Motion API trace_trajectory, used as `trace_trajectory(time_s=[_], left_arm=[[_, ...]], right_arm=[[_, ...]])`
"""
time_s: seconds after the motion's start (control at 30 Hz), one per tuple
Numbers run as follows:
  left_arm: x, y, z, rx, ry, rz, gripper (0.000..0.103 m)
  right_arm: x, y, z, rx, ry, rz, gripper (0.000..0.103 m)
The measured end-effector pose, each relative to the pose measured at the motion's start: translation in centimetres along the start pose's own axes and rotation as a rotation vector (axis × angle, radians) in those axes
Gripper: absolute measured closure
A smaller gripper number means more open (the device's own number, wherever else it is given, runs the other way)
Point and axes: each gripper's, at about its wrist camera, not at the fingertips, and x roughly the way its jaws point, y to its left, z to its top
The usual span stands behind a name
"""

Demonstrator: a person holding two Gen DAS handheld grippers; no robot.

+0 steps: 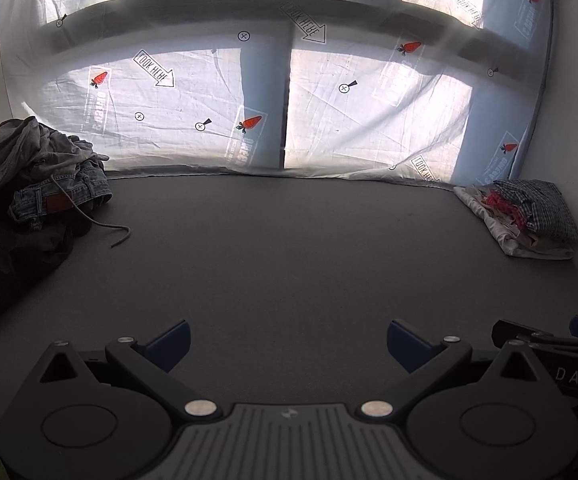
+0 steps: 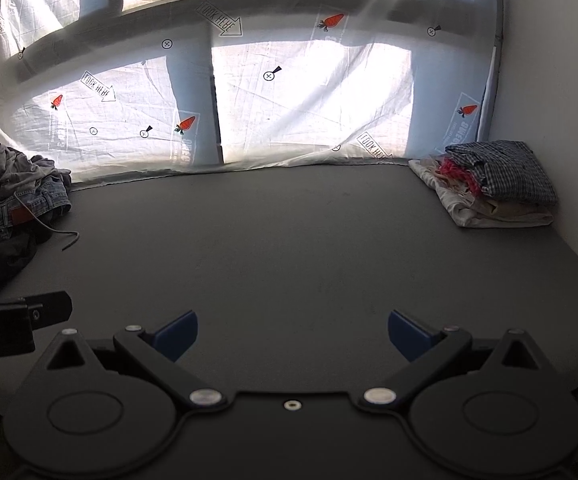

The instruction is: Fold clothes

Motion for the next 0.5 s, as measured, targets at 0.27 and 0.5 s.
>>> trace_trajectory(time_s=[0.27, 0.5], left_arm=[[1.8, 3.2, 4.5, -0.121, -0.025, 0.133, 0.0], [3.7, 7.0, 4.9, -0.218, 0.027, 0.226, 0.0]], right_arm=[[4.9, 0.7, 5.7, 0.005, -0.029, 0.053, 0.0], [9.5, 3.1, 6.5, -0.05, 0.053, 0.1, 0.0]])
